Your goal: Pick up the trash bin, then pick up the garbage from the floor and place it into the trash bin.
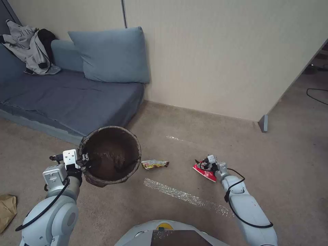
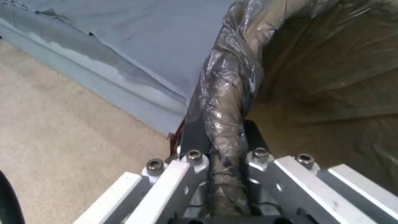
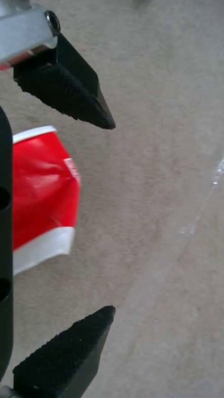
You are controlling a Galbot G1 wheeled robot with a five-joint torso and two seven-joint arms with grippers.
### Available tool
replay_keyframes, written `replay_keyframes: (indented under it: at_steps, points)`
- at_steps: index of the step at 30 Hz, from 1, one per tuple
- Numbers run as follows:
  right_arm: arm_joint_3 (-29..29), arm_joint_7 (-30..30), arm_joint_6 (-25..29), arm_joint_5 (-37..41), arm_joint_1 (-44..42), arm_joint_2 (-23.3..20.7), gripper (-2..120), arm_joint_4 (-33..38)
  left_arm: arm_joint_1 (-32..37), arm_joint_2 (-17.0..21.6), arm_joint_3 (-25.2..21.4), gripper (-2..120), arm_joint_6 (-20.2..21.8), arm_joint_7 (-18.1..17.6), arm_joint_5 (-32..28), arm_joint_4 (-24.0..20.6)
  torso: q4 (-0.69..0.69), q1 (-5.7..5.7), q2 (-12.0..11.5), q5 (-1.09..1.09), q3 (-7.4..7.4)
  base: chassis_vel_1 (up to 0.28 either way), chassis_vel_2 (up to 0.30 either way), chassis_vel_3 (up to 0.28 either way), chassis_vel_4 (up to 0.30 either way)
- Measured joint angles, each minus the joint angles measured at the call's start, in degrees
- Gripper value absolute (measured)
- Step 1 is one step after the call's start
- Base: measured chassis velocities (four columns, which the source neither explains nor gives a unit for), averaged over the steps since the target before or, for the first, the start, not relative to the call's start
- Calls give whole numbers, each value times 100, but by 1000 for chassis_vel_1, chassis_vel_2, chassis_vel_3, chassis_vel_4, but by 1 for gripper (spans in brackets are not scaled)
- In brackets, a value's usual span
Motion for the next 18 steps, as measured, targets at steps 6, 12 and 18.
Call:
replay_keyframes:
  at_steps: [6, 12, 18]
  points:
    - [95, -48, 49, -69, -8, 49, 100, -199, -4, 18, 0, 5, 0, 1, 1, 0, 1, 0, 0, 0, 0, 0, 0, 0, 0]
    - [143, -142, 52, -75, -38, 48, 100, -291, -25, 25, 8, 5, 2, 2, -2, 14, 1, 0, 0, 0, 0, 0, 0, 0, 0]
    - [184, -217, 19, -84, 19, 53, 100, -457, -32, 28, 33, 5, 6, 2, -2, 21, 1, 0, 0, 0, 0, 0, 0, 0, 0]
